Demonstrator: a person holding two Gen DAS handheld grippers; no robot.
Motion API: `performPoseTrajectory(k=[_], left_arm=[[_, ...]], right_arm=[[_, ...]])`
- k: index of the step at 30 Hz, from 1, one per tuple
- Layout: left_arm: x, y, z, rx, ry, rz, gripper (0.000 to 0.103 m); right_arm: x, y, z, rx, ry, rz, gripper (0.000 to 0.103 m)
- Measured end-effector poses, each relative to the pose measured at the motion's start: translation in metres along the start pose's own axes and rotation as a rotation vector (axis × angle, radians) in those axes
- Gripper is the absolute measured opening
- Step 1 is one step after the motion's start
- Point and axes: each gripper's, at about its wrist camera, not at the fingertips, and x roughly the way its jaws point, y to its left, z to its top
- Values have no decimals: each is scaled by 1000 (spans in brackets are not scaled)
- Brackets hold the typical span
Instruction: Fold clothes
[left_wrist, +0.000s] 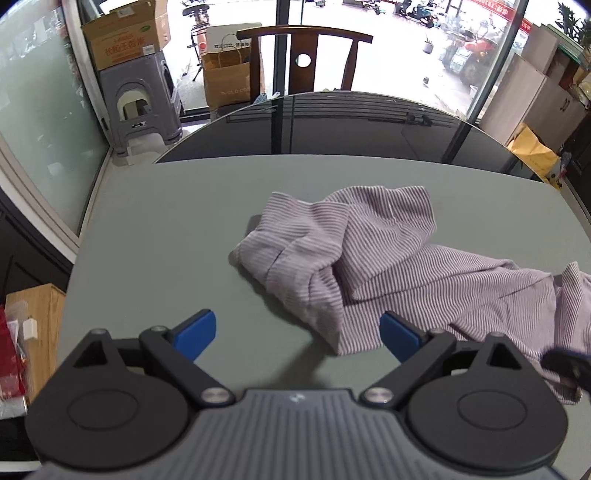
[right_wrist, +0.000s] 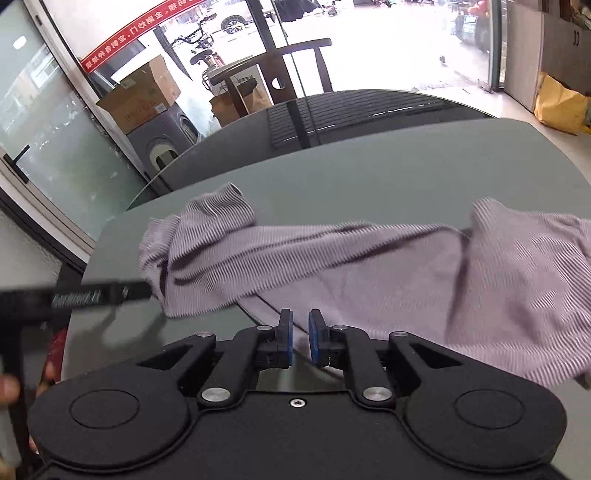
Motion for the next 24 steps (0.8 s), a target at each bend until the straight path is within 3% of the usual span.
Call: performPoseTrajectory(k=[2,4,5,7,11,15,24], left_arm=[[10,-5,6,27,14,20,68],[20,-4,8,29,45,15,19],[24,-2,8,16,58,2,10],[23,1,4,-2,45,-16,8],[-15,19,-4,-92,-48,-102,8],[-53,32,-9,-119,-106,-144,8],[-93,55,-48,-129,-81,-101,8]], right_arm=[[-9,-15,-9,34,2,-17,16],[-16,-29,-16,74,-1,-38,16],[-17,-33,-17,85,-4,-41,16],[-25,-49,-20,136,-22,-63,16],[-33,-69,-24,174,-51,-116,16],[-36,-88,-26,228,-61,-188,16],[-48,-107,-37,252,-102,-207,16]])
